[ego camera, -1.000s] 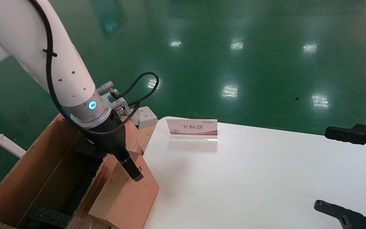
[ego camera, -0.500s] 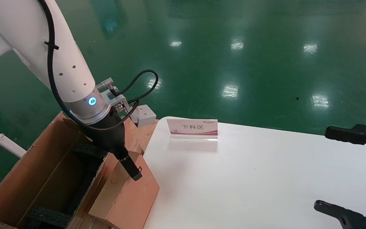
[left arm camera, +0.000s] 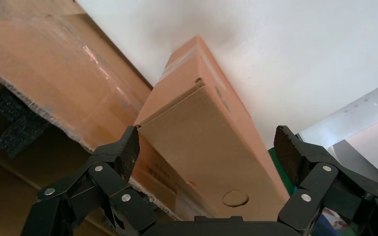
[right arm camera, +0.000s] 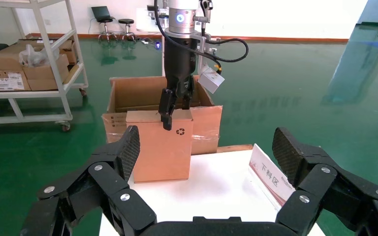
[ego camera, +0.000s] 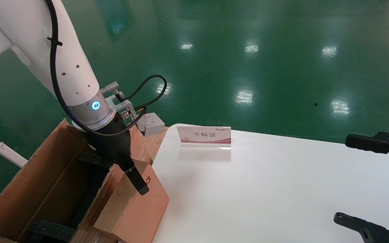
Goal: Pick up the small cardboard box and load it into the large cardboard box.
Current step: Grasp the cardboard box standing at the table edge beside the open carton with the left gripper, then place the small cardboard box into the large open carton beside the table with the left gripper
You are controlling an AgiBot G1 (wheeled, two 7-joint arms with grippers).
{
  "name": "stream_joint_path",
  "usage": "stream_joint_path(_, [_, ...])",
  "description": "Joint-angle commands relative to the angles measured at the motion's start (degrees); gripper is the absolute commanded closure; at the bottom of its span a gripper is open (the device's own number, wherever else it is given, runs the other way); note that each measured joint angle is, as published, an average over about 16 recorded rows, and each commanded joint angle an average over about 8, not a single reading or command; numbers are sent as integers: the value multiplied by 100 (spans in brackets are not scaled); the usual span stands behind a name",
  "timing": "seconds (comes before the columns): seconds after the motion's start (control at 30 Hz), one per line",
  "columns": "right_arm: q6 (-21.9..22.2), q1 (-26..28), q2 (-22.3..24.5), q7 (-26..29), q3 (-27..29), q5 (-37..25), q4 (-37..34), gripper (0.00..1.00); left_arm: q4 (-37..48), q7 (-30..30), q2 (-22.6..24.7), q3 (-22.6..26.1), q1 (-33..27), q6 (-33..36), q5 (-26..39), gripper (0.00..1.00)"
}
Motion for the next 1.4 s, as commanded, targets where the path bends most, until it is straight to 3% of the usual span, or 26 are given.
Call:
stream_joint_path(0.03, [0,0,0,0,-1,0,0,0,44,18,25,50,-17,1,-32,0])
stream_joint_path(0.6, [3,-1,1,-1,-3,2,-1,0,103,31,67,127,-49,29,-97,0])
stream_joint_path(0.67, [3,-1,1,-1,-3,2,-1,2,99,31,64,121,-46,28,-95,24])
stream_joint_path(0.87, [2,-1,1,-1,-2,2,-1,77,90,30,56,110,-39,26,-88,99])
stream_joint_path(0.93, [2,-1,1,-1,-2,3,-1,100,87,30,54,108,-37,26,-86,100])
stream_joint_path(1.4, [1,-1,1,-1,0,2,-1,100,81,30,48,99,-32,22,-78,100])
